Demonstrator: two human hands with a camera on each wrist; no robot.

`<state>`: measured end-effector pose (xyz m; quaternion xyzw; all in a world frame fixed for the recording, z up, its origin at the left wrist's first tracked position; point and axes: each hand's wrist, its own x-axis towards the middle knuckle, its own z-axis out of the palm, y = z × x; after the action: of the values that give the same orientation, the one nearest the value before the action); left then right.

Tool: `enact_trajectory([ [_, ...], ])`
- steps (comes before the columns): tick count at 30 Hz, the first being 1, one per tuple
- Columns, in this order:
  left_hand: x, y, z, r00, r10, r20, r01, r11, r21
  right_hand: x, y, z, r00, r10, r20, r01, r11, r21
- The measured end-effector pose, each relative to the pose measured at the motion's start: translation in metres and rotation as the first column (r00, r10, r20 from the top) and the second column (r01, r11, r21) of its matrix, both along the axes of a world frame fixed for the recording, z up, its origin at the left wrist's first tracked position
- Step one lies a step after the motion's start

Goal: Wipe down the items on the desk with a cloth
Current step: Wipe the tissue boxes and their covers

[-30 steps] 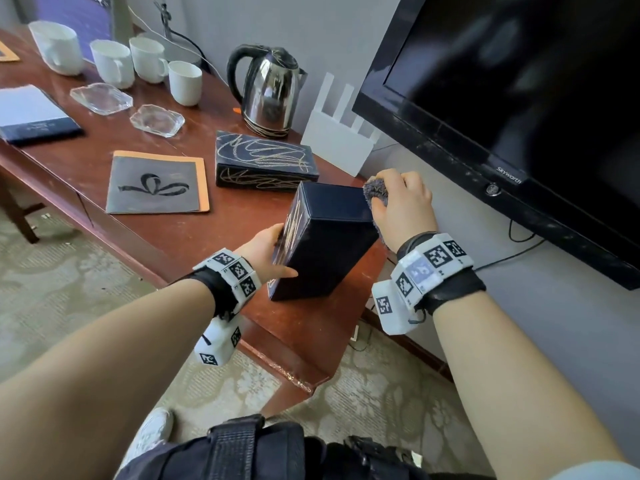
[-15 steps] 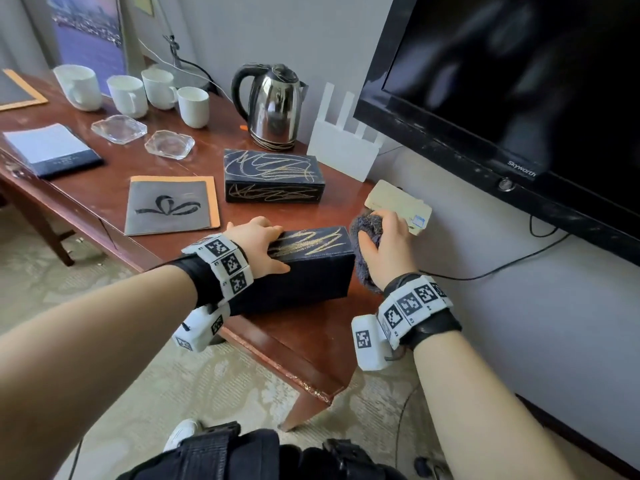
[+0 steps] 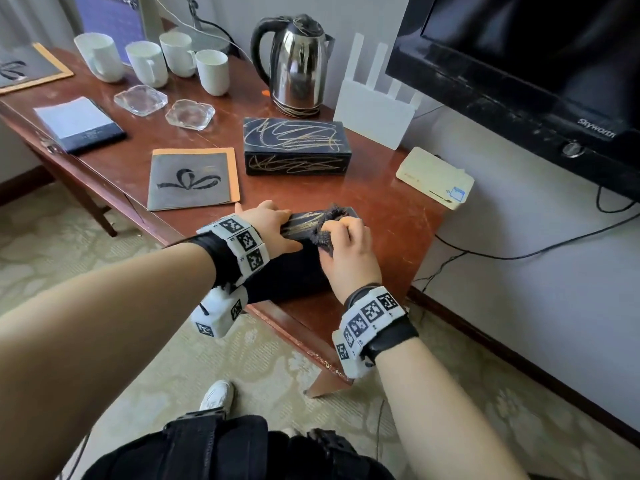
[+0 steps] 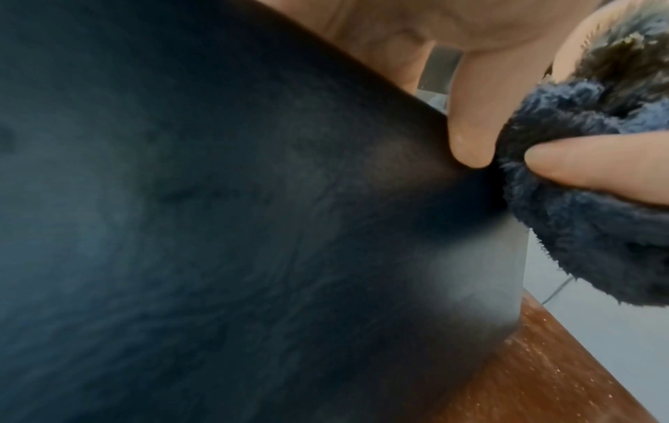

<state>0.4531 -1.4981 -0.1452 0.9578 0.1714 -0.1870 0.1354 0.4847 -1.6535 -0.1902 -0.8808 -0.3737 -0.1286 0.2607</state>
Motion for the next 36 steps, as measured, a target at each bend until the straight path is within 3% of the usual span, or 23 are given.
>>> enact_trajectory([
  [3,0.0,-0.001,-0.001,1.0,0.006,0.012,-0.006,1.0,0.001,0.021,-0.015,0.012,0.98,-0.175,-0.1,0.172,0.985,-0.032],
  [6,-0.004,-0.003,-0.004,0.999,-0.006,0.036,0.006,1.0,0.001,0.044,-0.033,0.03,0.908,-0.328,-0.263,0.313,0.945,-0.097],
  [12,-0.013,-0.007,-0.012,0.995,-0.057,0.081,0.056,0.998,0.017,0.059,-0.011,0.054,0.934,-0.219,-0.282,0.194,0.974,-0.114],
  [16,-0.024,0.003,-0.012,0.986,-0.13,0.104,0.136,0.989,-0.057,0.059,0.004,0.04,0.931,-0.271,-0.244,0.156,0.901,-0.404],
  [21,-0.038,0.004,-0.022,0.948,-0.312,0.067,0.299,0.941,0.158,0.052,-0.005,0.034,0.934,-0.274,-0.231,0.153,0.888,-0.433],
  [25,-0.04,-0.003,-0.024,0.946,-0.321,0.04,0.303,0.923,0.239,0.031,-0.019,0.035,0.994,-0.064,-0.087,0.011,0.865,-0.501],
  [29,-0.042,-0.003,-0.025,0.945,-0.322,0.064,0.298,0.922,0.246,0.033,-0.036,0.045,0.977,0.119,-0.177,-0.198,0.816,-0.543],
  [31,-0.041,-0.003,-0.027,0.945,-0.319,0.071,0.292,0.922,0.254,0.046,-0.029,0.05,0.981,0.093,-0.168,-0.176,0.789,-0.589],
  [34,-0.04,-0.002,-0.027,0.947,-0.313,0.076,0.284,0.923,0.258,0.054,-0.008,0.049,0.987,-0.105,-0.122,0.014,0.81,-0.586],
  [36,-0.039,-0.002,-0.027,0.948,-0.308,0.075,0.281,0.927,0.249,0.044,-0.002,0.045,0.988,-0.13,-0.086,0.059,0.821,-0.568],
])
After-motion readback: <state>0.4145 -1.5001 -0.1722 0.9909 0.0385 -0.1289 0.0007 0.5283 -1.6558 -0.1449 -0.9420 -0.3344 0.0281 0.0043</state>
